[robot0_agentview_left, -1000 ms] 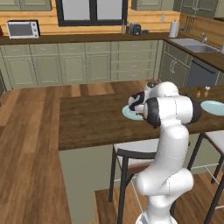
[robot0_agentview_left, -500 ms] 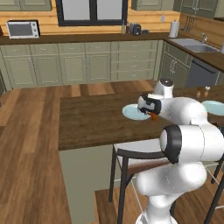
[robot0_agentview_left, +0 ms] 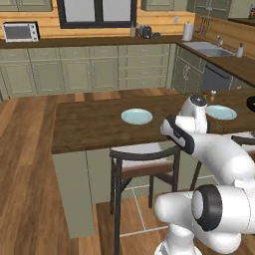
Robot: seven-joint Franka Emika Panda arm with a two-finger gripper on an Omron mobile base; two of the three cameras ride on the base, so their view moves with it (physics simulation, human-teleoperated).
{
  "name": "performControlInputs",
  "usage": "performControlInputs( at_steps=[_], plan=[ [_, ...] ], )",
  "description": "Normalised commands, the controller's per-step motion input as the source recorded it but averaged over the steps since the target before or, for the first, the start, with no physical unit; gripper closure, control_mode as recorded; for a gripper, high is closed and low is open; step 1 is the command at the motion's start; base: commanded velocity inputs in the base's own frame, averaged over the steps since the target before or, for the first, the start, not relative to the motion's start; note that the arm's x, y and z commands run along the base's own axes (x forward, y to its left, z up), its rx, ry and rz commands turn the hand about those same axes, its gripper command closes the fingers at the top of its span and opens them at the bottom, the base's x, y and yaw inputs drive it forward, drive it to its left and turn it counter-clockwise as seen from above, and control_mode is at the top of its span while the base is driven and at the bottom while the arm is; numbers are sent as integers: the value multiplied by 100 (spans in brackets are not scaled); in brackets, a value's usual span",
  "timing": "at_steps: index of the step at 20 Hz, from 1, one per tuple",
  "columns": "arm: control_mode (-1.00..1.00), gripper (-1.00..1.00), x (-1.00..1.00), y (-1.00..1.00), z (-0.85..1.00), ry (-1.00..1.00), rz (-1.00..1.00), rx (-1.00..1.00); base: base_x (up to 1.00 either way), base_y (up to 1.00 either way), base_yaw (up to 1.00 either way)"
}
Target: Pick the chicken drumstick and lemon from their plates and place them in the bowl. Then put the bowl in the fridge.
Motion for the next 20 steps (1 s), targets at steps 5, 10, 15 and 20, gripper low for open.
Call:
performControlInputs(
  at_steps=[5, 10, 15, 20],
  plan=[
    [100, 100, 0, 0, 0, 0, 0, 0, -47, -100, -7],
    [100, 100, 0, 0, 0, 0, 0, 0, 2, -100, 0],
    [100, 100, 0, 0, 0, 0, 0, 0, 34, -100, 0],
    [100, 100, 0, 0, 0, 0, 0, 0, 94, -94, 0]
  ],
)
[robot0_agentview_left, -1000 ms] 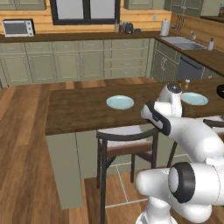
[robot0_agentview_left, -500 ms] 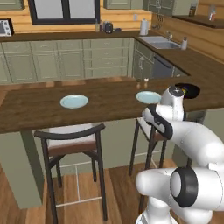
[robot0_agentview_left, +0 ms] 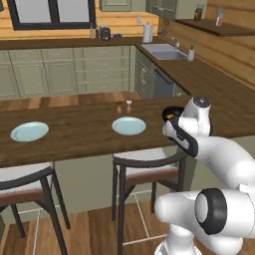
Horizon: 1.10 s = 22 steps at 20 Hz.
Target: Pick the chicken drumstick and lemon from their plates and place them in the bowl. Then put the bowl in the fridge.
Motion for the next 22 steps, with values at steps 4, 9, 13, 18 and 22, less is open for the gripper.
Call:
performControlInputs(
  at_steps=[4, 9, 13, 18, 22],
  plan=[
    [100, 100, 0, 0, 0, 0, 0, 0, 89, -76, 0],
    [100, 100, 0, 0, 0, 0, 0, 0, 80, -41, 0],
    [100, 100, 0, 0, 0, 0, 0, 0, 100, -26, -1],
    [-100, 100, 20, -10, -2, 0, 1, 1, 80, -59, 4],
    [-100, 100, 100, -42, -9, 1, 0, -3, 0, 0, 0]
  ],
)
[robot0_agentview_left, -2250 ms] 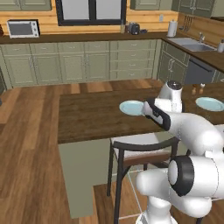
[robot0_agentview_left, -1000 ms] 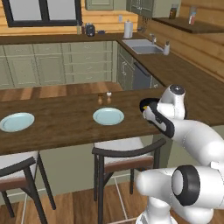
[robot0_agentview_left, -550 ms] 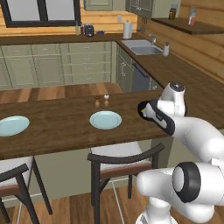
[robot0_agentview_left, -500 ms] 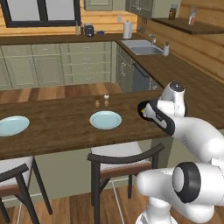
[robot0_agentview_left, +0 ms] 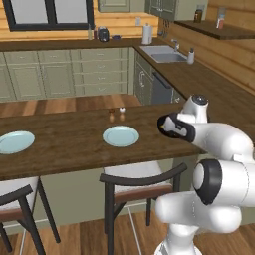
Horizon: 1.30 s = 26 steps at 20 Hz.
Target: Pick the chicken drumstick and lemon from their plates and place them in the bowl. Then put the bowl in the fridge.
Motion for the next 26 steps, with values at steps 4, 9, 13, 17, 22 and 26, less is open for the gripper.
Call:
performControlInputs(
  at_steps=[4, 9, 13, 17, 22, 26],
  plan=[
    [-100, 100, 100, -45, -4, 1, -9, -14, 0, 0, 0],
    [-100, 100, 100, -42, -2, 7, -19, -3, 0, 0, 0],
    [-100, 100, 98, -64, -29, 14, 0, 6, 0, 0, 0],
    [-100, 100, 62, -60, -3, 15, 1, 18, 0, 0, 0],
    [-100, 100, 38, -10, -26, 5, 0, 4, 0, 0, 0],
    [-100, 100, 50, 10, -42, 4, -1, -1, 0, 0, 0]
  ],
)
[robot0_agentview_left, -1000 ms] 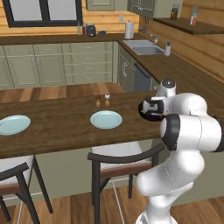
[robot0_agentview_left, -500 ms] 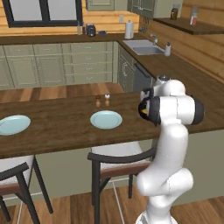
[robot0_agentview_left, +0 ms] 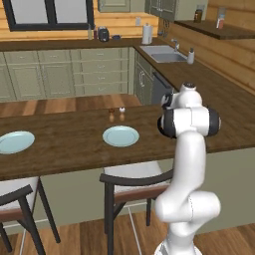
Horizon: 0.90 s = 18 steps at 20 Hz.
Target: Pick the chicken drumstick and lemon from their plates and place them in the bowl. Then put the bowl in the fridge.
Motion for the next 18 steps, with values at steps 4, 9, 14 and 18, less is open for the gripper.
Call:
performControlInputs(
  at_steps=[4, 9, 14, 18],
  plan=[
    [-100, 100, 42, 12, -45, 3, -2, -1, 0, 0, 0],
    [-100, -100, 26, 15, -37, 5, -2, -1, 0, 0, 0],
    [-100, -100, 0, 0, -3, 6, -1, 0, 0, 0, 0],
    [-100, -100, 0, 0, 0, 0, 0, 0, 0, 0, 0]
  ],
)
